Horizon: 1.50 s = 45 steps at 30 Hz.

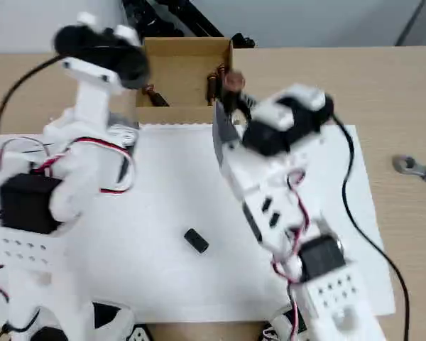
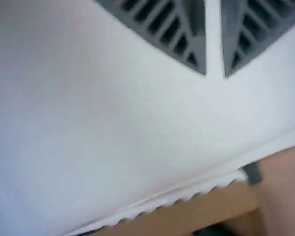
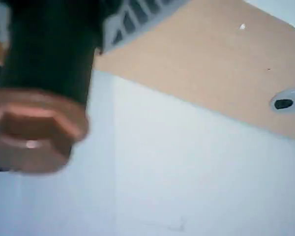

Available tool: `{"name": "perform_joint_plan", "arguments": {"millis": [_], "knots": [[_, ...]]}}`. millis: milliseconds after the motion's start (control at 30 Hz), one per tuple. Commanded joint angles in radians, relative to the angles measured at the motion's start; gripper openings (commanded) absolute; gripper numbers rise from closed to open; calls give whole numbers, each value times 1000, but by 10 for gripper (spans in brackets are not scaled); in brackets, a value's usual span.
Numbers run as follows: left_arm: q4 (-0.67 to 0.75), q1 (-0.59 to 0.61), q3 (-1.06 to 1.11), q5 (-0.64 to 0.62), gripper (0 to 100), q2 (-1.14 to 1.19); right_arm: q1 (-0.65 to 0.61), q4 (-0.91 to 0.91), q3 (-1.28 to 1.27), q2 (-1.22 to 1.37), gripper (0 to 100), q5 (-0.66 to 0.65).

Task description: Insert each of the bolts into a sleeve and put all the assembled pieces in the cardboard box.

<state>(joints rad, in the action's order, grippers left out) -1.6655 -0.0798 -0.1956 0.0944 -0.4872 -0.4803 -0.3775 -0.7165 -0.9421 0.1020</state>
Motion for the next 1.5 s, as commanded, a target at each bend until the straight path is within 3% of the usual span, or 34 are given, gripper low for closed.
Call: {"name": "perform_joint_plan", "arguments": {"millis": [0,267,600,833,1333,1467], "knots": [[-20,68,-24,2,6,-15,12,33,189,193,4,12],[5,107,94,6,6,-66,15,33,537,618,4,18],[153,109,499,6,6,-390,74,31,939,1090,8,12],[161,104,667,6,6,-618,81,33,1195,1353,8,21],[161,129,875,8,9,-911,82,81,1448,1741,10,35],[161,123,863,11,9,-916,74,71,1453,1773,95,81]]}}
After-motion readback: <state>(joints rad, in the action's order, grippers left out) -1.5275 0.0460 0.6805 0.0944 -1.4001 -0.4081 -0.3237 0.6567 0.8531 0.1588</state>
